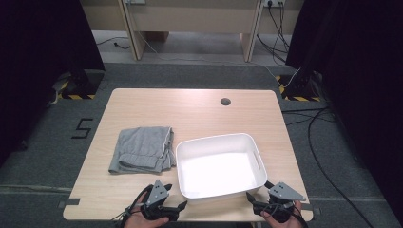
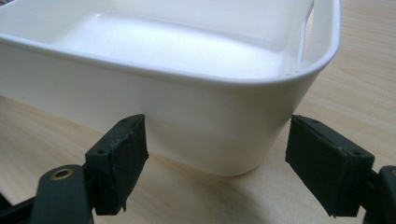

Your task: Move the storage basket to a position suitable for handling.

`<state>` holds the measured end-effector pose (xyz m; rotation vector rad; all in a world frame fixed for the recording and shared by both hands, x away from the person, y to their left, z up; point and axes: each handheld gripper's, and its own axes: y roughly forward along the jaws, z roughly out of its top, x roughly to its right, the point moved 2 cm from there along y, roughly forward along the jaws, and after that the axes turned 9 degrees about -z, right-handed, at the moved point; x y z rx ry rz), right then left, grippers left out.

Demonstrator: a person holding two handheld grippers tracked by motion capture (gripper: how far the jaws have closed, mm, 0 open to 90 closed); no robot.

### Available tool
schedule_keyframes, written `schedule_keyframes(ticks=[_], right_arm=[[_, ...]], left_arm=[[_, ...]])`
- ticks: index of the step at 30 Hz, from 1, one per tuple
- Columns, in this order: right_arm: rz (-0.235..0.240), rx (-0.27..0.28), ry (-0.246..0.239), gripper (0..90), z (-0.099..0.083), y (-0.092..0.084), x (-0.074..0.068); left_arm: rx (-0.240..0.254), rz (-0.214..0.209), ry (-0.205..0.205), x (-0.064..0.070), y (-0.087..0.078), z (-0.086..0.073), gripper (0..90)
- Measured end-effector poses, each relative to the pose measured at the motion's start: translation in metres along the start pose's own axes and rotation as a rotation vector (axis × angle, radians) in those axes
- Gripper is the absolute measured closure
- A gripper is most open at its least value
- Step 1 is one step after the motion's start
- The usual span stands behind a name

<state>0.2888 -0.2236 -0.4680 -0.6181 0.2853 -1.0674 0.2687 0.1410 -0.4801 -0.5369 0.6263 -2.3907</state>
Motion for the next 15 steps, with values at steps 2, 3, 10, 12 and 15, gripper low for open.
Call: schedule_keyframes(ticks=[2,3,10,12,15], right_arm=[[-0.002,-0.009,0.004,21.4,0.003,0.004,-0.004],[0.001,-0.007,-0.003,21.0,0.004,0.005,-0.004],[-0.021,-0.013,-0.017,20.1,0.011,0.019,-0.010],[-0.024,-0.016,-0.010,20.8,0.012,0.021,-0.010],[-0.028,-0.017,-0.018,20.7,0.014,0.024,-0.010]], left_arm=[[0.009,0.001,0.001,-0.002,0.001,0.005,20.8],[0.015,-0.001,0.003,-0.003,0.001,0.007,21.8],[0.011,-0.012,-0.007,-0.011,0.010,0.019,24.0],[0.008,-0.006,-0.012,-0.014,0.011,0.021,24.3],[0.010,0.000,-0.007,-0.018,0.013,0.023,24.7]])
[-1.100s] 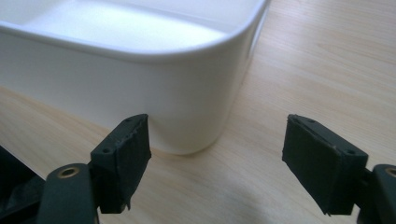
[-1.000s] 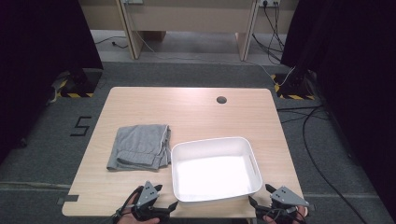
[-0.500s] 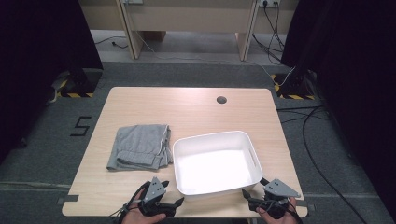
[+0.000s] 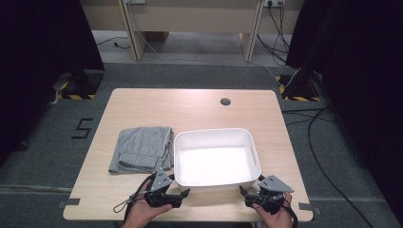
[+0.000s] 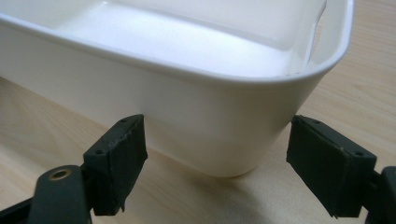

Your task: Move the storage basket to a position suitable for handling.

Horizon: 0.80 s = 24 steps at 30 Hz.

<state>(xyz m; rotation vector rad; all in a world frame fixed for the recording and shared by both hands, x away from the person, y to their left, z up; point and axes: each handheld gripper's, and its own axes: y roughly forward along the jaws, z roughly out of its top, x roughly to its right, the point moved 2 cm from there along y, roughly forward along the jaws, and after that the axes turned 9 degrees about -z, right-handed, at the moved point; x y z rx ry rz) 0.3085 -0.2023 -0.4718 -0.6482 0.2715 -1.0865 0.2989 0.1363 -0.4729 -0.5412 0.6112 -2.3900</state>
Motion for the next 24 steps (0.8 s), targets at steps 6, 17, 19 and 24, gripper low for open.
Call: schedule_keyframes(ticks=[6,17,19,24], right_arm=[[0.002,-0.002,-0.004,19.9,0.007,0.012,0.001],[0.015,0.003,0.011,20.7,0.018,0.032,0.006],[0.010,0.002,0.008,21.1,0.021,0.037,0.008],[0.006,-0.001,0.005,21.7,0.024,0.041,0.010]], left_arm=[[-0.011,0.024,0.003,-0.011,0.004,0.006,25.0],[-0.013,0.045,-0.033,-0.031,0.011,0.018,26.2],[-0.008,0.048,-0.046,-0.035,0.014,0.021,26.0],[-0.006,0.056,-0.051,-0.040,0.017,0.025,26.0]])
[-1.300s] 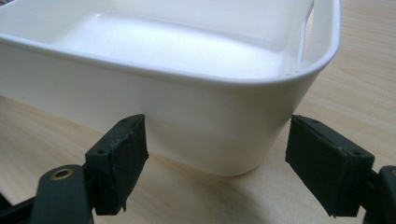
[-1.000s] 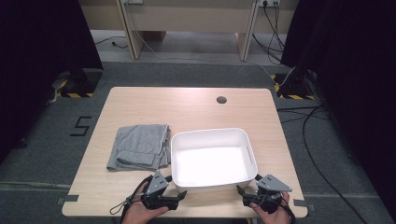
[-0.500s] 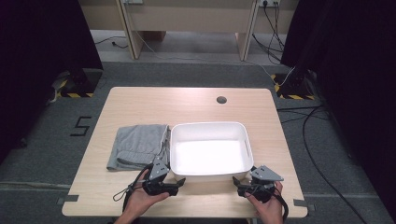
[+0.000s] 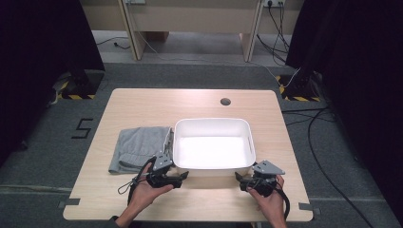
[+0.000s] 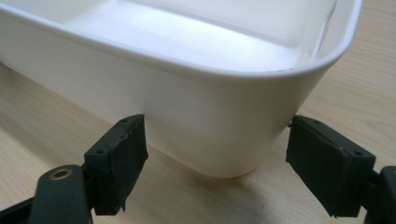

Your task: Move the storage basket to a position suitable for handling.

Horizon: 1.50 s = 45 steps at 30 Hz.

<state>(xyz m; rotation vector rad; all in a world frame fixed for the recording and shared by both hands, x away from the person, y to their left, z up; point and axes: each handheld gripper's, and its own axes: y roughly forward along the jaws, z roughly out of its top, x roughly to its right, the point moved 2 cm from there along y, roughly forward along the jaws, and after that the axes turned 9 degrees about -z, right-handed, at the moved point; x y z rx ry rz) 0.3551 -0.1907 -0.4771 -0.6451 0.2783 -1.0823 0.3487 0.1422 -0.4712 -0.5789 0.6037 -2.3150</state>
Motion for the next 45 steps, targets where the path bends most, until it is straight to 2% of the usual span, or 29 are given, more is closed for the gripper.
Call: schedule_keyframes(ticks=[2,4,6,9,14,20,25,29,32,35,37,41,43,45], right_arm=[[0.002,0.000,-0.001,21.7,0.000,0.001,0.001],[0.014,-0.003,0.019,21.0,0.002,0.006,0.003],[0.012,-0.001,0.017,21.0,0.003,0.008,0.004],[0.011,-0.001,0.012,22.1,0.006,0.013,0.007],[0.023,0.003,0.051,22.6,0.008,0.019,0.012],[0.019,0.005,0.062,22.9,0.009,0.025,0.014],[0.016,-0.009,0.052,26.0,0.007,0.020,0.013],[-0.024,-0.029,0.003,25.6,0.001,0.011,0.010],[0.010,-0.043,0.017,25.7,-0.006,0.007,0.009],[0.009,-0.071,-0.005,25.7,-0.011,0.009,0.007],[0.024,-0.087,-0.005,25.7,-0.013,0.010,0.003],[0.032,-0.134,-0.070,24.9,-0.017,0.012,-0.004],[0.049,-0.137,-0.062,24.5,-0.018,0.013,-0.006],[0.054,-0.137,-0.062,23.9,-0.018,0.013,-0.006]], left_arm=[[-0.001,0.005,0.002,-0.001,0.001,0.001,26.2],[0.004,0.014,-0.006,-0.003,0.004,0.004,26.2],[0.002,0.017,-0.002,-0.004,0.004,0.005,26.2],[0.009,0.019,-0.018,-0.009,0.008,0.008,26.2],[0.009,0.017,-0.023,-0.012,0.011,0.012,26.1],[0.012,0.023,-0.036,-0.017,0.015,0.017,25.5],[0.009,0.013,-0.024,-0.014,0.012,0.012,26.5],[-0.004,0.005,-0.009,-0.011,0.005,0.006,26.5],[-0.012,0.004,-0.010,-0.012,0.000,0.001,26.0],[-0.017,0.014,-0.016,-0.015,-0.006,-0.004,25.4],[-0.017,0.036,-0.012,-0.019,-0.012,-0.005,25.1],[-0.001,0.091,-0.029,-0.034,-0.025,-0.005,24.1],[0.001,0.121,-0.039,-0.043,-0.031,-0.005,24.0],[0.009,0.132,-0.062,-0.051,-0.037,-0.005,23.9]])
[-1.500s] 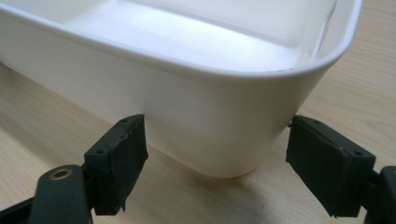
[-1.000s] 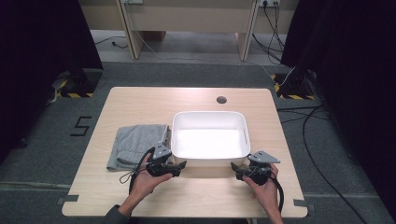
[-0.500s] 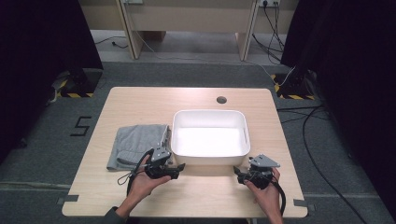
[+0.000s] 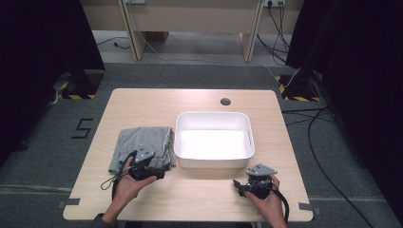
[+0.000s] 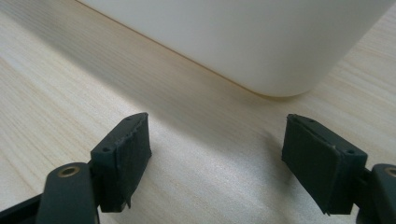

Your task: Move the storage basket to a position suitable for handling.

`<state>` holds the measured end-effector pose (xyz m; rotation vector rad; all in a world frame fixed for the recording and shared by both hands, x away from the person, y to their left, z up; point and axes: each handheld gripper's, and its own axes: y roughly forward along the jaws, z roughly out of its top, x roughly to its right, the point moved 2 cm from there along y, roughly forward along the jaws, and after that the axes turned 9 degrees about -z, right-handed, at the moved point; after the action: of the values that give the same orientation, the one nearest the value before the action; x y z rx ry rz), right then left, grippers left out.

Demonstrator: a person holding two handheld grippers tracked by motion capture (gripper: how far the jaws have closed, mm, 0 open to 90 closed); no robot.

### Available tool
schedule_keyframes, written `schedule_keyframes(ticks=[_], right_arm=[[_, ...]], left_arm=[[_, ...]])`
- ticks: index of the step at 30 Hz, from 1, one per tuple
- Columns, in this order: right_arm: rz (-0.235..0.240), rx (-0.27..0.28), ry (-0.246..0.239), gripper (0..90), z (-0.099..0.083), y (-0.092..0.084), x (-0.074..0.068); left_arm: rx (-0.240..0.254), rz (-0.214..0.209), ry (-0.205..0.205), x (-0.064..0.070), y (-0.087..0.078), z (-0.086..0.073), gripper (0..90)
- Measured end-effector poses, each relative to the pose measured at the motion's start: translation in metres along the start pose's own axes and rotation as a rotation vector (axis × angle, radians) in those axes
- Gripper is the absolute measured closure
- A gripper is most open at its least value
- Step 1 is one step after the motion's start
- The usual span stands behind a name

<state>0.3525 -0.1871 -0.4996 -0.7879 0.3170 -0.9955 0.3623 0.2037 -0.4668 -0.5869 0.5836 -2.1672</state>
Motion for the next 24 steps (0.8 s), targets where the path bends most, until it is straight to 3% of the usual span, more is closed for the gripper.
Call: schedule_keyframes(ticks=[4,8,14,17,19,24], right_arm=[[0.002,0.004,0.006,22.2,-0.001,0.000,-0.001],[0.001,0.004,0.007,22.1,-0.001,0.000,-0.001],[0.001,0.003,0.008,21.7,-0.001,0.000,-0.001],[0.000,0.003,0.007,21.5,-0.001,0.000,-0.001],[0.001,0.002,0.009,21.5,-0.001,0.000,-0.001],[0.000,0.002,0.009,21.1,-0.001,0.000,-0.002]], left_arm=[[0.002,0.036,-0.026,-0.016,-0.006,0.001,22.9],[-0.004,0.128,-0.036,-0.037,-0.008,-0.002,22.9],[-0.022,0.195,-0.086,-0.061,-0.008,-0.008,24.9],[-0.041,0.207,-0.106,-0.069,-0.003,-0.015,25.9],[-0.017,0.191,-0.149,-0.073,0.003,-0.022,25.6],[-0.030,0.193,-0.145,-0.071,0.002,-0.024,26.4]])
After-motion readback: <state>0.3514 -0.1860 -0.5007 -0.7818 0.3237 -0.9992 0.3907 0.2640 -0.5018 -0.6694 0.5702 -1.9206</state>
